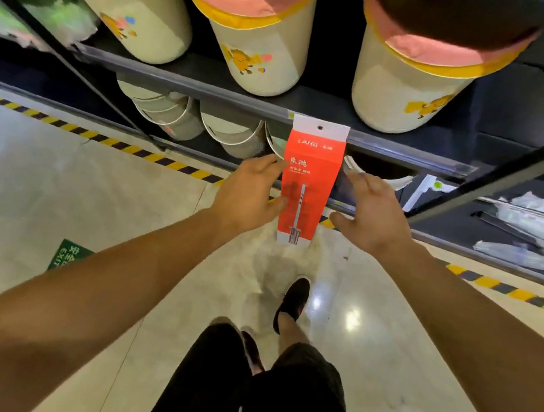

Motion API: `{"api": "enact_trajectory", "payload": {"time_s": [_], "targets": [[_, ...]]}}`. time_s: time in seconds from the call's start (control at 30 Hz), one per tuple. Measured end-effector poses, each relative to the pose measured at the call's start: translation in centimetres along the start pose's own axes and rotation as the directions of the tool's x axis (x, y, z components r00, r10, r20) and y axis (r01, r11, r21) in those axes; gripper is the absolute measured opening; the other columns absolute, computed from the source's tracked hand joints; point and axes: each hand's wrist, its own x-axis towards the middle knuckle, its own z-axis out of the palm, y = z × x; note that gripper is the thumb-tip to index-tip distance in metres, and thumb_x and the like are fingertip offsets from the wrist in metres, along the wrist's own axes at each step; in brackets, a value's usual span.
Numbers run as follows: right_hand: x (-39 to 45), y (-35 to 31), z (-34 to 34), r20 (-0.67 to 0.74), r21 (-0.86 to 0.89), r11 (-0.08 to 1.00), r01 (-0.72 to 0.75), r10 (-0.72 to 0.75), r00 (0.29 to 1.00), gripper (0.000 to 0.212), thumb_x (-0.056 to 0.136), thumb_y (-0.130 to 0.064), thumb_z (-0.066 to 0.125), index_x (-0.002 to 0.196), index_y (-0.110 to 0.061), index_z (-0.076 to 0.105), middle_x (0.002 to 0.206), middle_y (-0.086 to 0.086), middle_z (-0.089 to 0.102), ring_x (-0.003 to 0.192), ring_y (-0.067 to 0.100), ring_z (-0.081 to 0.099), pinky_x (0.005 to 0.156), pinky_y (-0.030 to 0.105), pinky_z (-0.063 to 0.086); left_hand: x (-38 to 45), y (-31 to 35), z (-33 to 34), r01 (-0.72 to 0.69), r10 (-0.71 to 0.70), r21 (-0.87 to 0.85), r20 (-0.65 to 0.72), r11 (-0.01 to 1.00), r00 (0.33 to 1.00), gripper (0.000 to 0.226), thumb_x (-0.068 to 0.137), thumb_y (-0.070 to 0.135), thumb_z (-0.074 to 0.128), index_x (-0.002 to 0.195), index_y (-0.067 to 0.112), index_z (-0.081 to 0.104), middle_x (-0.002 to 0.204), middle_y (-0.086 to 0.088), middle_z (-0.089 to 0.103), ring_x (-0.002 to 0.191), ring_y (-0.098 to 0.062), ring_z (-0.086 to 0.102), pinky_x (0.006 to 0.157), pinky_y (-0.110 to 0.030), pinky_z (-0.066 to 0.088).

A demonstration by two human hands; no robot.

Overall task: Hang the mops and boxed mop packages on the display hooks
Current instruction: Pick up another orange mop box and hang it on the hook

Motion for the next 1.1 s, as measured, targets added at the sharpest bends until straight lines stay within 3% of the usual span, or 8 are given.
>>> {"api": "enact_trajectory", "payload": {"time_s": [0.13, 0.3, 0.47, 0.57, 0.67, 0.8, 0.97, 1.1], "targets": [[5.1, 1.2, 2.1, 0.032, 0.054, 0.998, -0.027, 0.025, 0.999, 0.07, 0.082, -0.039, 0.073, 0.144, -0.018, 0.047, 0.141, 0.009, 0.05, 0.136, 0.033, 0.04, 0.112, 0.041, 0.035, 4.9, -3.1, 2.7, 0.034, -0.033, -0.014, 0.076, 0.999, 0.997, 0.059, 0.089, 0.026, 0.069, 0.142, 0.011, 0.048, 0.143, -0.011, 0.051, 0.132, -0.034, 0.044, 0.104, -0.043, 0.041], [10.6, 3.0, 6.1, 0.063, 0.085, 0.991, -0.1, 0.095, 0.993, 0.071, 0.082, -0.04, 0.073, 0.143, -0.018, 0.046, 0.142, 0.01, 0.048, 0.134, 0.035, 0.041, 0.112, 0.043, 0.038, 10.5, -7.5, 7.8, -0.038, 0.04, -0.021, 0.127, 0.999, 0.991, 0.058, 0.083, 0.041, 0.055, 0.133, 0.012, 0.055, 0.123, -0.01, 0.061, 0.111, -0.03, 0.059, 0.096, -0.036, 0.047], [15.0, 4.3, 10.9, 0.088, 0.112, 0.984, -0.139, 0.129, 0.988, 0.08, 0.077, -0.046, 0.067, 0.148, -0.019, 0.041, 0.148, 0.005, 0.044, 0.139, 0.034, 0.038, 0.11, 0.048, 0.043, 15.9, -11.8, 13.3, -0.06, 0.061, -0.013, 0.171, 0.998, 0.983, 0.058, 0.084, 0.049, 0.051, 0.137, 0.025, 0.048, 0.131, 0.002, 0.054, 0.114, -0.024, 0.056, 0.091, -0.04, 0.053], [17.2, 5.0, 12.5, 0.084, 0.092, 0.982, -0.166, 0.158, 0.984, 0.088, 0.083, -0.036, 0.073, 0.157, -0.018, 0.028, 0.163, 0.005, 0.024, 0.147, 0.036, 0.025, 0.117, 0.048, 0.035, 18.0, -13.5, 16.2, -0.088, 0.074, 0.055, 0.215, 0.995, 0.974, 0.076, 0.079, 0.053, 0.048, 0.148, 0.025, 0.037, 0.15, -0.011, 0.039, 0.126, -0.035, 0.048, 0.1, -0.05, 0.049], [18.3, 5.6, 14.0, -0.033, 0.205, 0.962, -0.18, 0.19, 0.981, 0.095, 0.079, -0.03, 0.077, 0.157, -0.014, 0.025, 0.164, 0.01, 0.016, 0.147, 0.037, 0.026, 0.116, 0.048, 0.036, 18.0, -13.9, 18.0, -0.064, 0.043, 0.09, 0.218, 0.994, 0.975, 0.088, 0.078, 0.054, 0.046, 0.156, 0.02, 0.023, 0.163, -0.016, 0.014, 0.144, -0.043, 0.023, 0.113, -0.054, 0.033], [19.3, 7.2, 15.0, -0.121, 0.47, 0.853, -0.225, 0.315, 0.941, 0.115, 0.063, -0.035, 0.082, 0.155, -0.008, 0.02, 0.157, 0.013, 0.026, 0.146, 0.026, 0.029, 0.119, 0.041, 0.033, 15.6, -13.5, 19.4, -0.073, 0.078, -0.043, 0.122, 0.996, 0.989, 0.079, 0.088, 0.039, 0.058, 0.156, 0.019, 0.025, 0.164, -0.014, 0.014, 0.144, -0.036, 0.022, 0.113, -0.05, 0.031], [18.6, 7.6, 16.0, 0.095, 0.642, 0.741, -0.196, 0.177, 0.98, 0.108, 0.054, -0.017, 0.088, 0.144, -0.019, 0.028, 0.123, -0.012, 0.053, 0.118, 0.008, 0.057, 0.101, 0.04, 0.053, 11.0, -14.9, 20.5, -0.072, 0.073, -0.101, 0.011, 0.992, 0.997, 0.081, 0.078, 0.019, 0.078, 0.149, 0.01, 0.04, 0.158, -0.019, 0.03, 0.142, -0.037, 0.035, 0.111, -0.048, 0.038], [15.4, 7.5, 16.7, 0.158, 0.668, 0.695, -0.265, 0.216, 0.964, 0.102, 0.064, -0.011, 0.094, 0.141, -0.026, 0.029, 0.115, -0.022, 0.055, 0.104, -0.011, 0.058, 0.082, 0.017, 0.054, 9.5, -15.7, 20.2, 0.1, -0.113, -0.242, -0.041, 0.965, 0.993, 0.094, 0.071, 0.04, 0.073, 0.146, -0.002, 0.034, 0.152, -0.022, 0.036, 0.141, -0.034, 0.035, 0.111, -0.045, 0.041]]}}
